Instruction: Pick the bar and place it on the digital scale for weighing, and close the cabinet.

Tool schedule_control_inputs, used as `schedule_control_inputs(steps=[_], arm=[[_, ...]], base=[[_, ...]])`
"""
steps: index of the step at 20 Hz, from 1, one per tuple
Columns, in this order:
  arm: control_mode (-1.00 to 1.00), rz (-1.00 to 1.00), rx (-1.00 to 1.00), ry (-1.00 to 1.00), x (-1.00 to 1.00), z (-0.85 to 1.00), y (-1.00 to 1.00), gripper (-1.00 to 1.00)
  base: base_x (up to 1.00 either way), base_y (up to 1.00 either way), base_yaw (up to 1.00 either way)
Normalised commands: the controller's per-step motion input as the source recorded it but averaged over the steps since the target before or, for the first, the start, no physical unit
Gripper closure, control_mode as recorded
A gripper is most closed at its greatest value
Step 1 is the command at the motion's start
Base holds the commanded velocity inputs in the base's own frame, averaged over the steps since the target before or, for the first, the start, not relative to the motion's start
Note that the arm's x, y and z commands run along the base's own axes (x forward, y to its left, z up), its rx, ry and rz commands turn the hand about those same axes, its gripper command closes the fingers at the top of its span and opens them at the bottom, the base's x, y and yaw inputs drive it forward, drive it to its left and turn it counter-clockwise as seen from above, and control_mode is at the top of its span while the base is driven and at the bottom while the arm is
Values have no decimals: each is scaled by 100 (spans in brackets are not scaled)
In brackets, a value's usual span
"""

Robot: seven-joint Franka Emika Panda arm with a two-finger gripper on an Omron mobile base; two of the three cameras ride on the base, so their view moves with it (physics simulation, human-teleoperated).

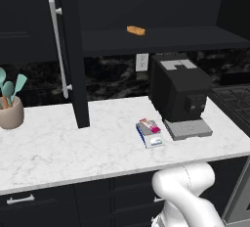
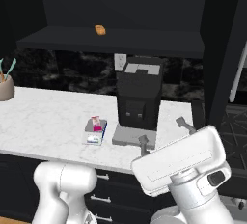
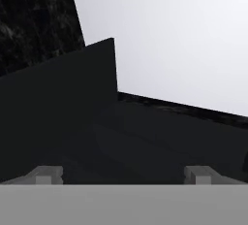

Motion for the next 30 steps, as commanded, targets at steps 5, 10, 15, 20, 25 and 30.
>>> schedule_control_inputs(steps=[5,10,15,20,25,30], arm=[[-100,6,6,0,0,-20,-61,-100],[-100,7,5,0,0,-21,-60,-100],[-100,8,5,0,0,23,-70,-100],[-100,13,0,9,15,4,-63,-100],[-100,20,0,13,63,-28,-56,-100],[-100,20,1,2,69,-4,-63,-100]], base=[[0,0,0],[0,0,0],[0,0,0],[0,0,0],[0,0,0],[0,0,0]])
